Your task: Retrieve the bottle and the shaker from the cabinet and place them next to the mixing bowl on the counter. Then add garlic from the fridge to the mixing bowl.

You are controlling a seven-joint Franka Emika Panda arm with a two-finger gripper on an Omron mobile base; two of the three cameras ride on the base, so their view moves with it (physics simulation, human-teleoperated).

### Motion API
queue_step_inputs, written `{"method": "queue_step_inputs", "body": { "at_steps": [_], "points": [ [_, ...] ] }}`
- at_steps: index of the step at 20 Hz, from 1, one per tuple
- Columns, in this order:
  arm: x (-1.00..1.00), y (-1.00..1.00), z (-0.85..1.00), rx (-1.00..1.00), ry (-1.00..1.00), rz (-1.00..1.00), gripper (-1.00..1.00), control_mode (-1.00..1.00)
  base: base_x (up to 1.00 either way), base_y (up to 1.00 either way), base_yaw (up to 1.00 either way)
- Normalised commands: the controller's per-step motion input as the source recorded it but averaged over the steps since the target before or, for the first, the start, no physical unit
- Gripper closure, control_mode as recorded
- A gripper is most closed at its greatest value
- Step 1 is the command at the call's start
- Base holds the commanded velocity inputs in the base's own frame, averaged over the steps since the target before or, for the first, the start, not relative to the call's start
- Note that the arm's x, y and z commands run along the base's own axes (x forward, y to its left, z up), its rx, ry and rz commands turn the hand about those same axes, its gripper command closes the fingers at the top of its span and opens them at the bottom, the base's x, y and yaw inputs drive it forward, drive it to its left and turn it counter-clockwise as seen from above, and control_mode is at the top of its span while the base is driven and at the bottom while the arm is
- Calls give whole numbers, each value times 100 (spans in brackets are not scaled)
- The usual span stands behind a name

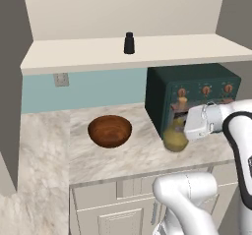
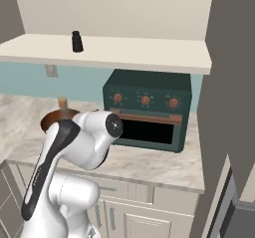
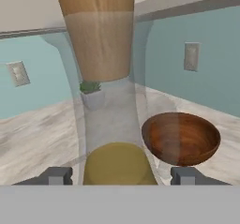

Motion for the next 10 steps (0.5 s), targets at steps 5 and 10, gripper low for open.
{"method": "queue_step_inputs", "body": {
  "at_steps": [5,10],
  "points": [
    [6,0,-43,0,0,7,100,-100,0,0,0],
    [11,4,-19,0,-2,7,100,-100,0,0,0]
  ]
}}
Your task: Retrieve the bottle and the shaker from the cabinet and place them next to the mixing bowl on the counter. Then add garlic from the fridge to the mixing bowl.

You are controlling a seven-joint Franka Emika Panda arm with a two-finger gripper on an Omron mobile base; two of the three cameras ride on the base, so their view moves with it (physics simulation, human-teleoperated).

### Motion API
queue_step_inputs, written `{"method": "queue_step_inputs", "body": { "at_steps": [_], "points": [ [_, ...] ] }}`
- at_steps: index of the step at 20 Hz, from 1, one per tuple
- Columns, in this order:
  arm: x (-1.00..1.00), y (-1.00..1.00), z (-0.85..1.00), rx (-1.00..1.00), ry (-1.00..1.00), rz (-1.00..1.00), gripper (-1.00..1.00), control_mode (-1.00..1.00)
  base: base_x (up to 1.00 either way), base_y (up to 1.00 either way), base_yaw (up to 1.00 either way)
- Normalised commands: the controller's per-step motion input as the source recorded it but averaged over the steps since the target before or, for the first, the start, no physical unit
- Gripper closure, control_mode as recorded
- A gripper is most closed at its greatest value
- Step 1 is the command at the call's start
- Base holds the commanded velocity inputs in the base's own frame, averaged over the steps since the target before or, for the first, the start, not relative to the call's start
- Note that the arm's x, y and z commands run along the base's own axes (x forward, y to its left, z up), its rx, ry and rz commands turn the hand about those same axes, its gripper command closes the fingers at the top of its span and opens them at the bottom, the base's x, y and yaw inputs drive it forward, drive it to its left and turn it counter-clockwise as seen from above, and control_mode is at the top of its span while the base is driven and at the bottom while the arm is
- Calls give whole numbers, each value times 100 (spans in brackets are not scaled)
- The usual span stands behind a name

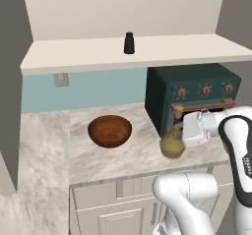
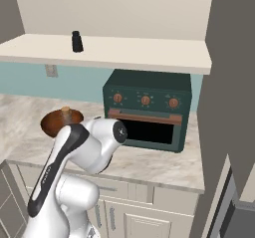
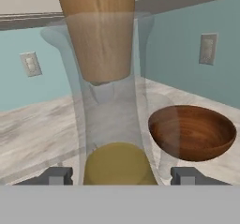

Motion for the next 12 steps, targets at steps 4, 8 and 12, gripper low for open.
{"method": "queue_step_inputs", "body": {
  "at_steps": [4,8,12],
  "points": [
    [32,13,-7,0,-4,2,100,-100,0,0,0],
    [47,21,-9,-2,-1,0,100,-100,0,0,0],
    [34,12,-9,-2,0,0,100,-100,0,0,0]
  ]
}}
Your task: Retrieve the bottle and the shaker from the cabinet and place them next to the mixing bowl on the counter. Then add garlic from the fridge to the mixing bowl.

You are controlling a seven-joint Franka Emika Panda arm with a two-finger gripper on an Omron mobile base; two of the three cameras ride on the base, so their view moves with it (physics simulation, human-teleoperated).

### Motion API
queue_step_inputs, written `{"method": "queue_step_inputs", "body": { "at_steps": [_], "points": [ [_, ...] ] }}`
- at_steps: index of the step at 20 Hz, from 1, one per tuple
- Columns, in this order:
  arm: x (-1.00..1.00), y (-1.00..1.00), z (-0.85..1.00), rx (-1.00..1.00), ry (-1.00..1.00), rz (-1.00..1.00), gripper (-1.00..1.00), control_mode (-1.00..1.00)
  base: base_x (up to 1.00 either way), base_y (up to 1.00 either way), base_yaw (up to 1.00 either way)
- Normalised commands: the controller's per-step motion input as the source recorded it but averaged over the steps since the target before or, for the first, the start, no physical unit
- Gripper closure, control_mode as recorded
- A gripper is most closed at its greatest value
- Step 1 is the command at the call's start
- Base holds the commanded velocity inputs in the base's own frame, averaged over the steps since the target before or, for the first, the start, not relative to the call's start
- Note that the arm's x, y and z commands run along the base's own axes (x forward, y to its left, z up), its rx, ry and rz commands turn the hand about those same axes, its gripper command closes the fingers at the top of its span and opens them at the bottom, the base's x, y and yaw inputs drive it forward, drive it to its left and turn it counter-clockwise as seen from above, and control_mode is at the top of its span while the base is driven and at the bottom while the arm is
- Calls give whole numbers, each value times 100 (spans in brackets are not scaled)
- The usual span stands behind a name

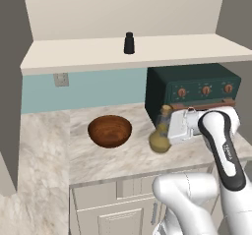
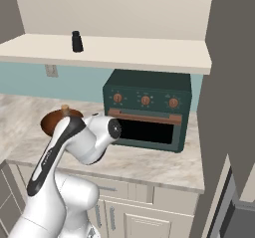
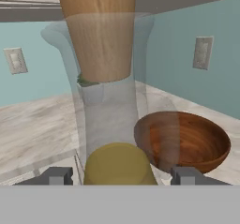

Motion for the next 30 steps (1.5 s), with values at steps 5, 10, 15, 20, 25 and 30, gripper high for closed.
{"method": "queue_step_inputs", "body": {
  "at_steps": [5,10,15,20,25,30],
  "points": [
    [35,0,-1,0,0,0,100,-100,0,0,0],
    [25,0,-9,0,0,0,100,-100,0,0,0],
    [15,0,-20,0,0,0,100,-100,0,0,0],
    [0,0,-32,0,1,0,100,-100,0,0,0],
    [6,2,-35,0,0,0,100,-100,0,0,0],
    [23,10,-13,0,0,0,100,-100,0,0,0]
  ]
}}
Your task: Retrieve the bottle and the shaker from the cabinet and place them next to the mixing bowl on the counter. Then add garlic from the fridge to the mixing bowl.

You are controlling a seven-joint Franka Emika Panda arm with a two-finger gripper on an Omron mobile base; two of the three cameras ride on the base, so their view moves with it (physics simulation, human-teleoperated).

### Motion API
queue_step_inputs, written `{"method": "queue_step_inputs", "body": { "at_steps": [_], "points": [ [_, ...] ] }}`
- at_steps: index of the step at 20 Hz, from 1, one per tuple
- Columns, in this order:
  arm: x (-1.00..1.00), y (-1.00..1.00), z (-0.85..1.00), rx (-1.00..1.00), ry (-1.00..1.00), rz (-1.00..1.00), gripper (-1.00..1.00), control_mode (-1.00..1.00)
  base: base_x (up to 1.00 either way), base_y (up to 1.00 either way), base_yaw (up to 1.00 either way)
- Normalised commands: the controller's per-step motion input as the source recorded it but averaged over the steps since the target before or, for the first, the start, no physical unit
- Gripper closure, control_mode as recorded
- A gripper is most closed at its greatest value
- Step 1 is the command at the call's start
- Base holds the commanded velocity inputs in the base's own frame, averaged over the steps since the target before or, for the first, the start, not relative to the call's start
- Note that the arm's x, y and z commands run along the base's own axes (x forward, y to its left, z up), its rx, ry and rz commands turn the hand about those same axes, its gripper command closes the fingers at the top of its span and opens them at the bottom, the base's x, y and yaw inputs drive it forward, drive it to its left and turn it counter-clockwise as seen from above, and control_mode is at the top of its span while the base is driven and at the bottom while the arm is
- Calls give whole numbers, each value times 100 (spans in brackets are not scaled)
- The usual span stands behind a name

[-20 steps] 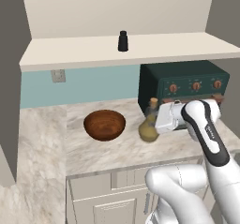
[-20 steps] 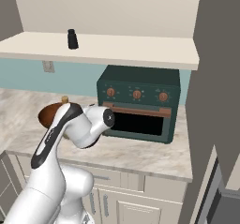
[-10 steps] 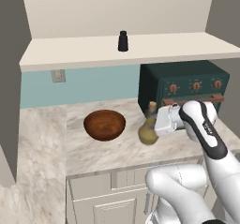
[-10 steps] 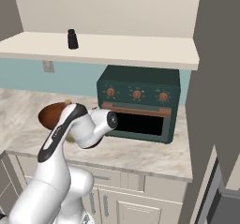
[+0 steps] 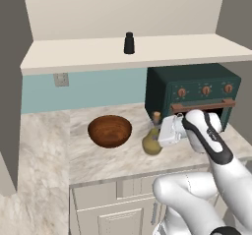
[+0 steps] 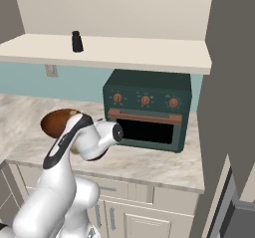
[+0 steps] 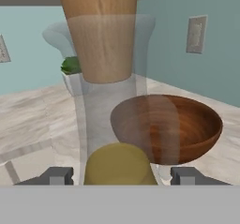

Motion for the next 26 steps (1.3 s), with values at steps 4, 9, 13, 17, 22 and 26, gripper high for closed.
{"method": "queue_step_inputs", "body": {
  "at_steps": [4,9,13,17,22,26],
  "points": [
    [19,6,-8,0,0,0,100,-100,0,0,0],
    [19,3,-4,0,0,0,100,-100,0,0,0],
    [21,4,-7,0,0,0,100,-100,0,0,0],
    [23,4,-12,0,0,0,100,-100,0,0,0],
    [18,3,-22,-1,0,0,100,-100,0,0,0],
    [16,2,-28,-1,0,0,100,-100,0,0,0]
  ]
}}
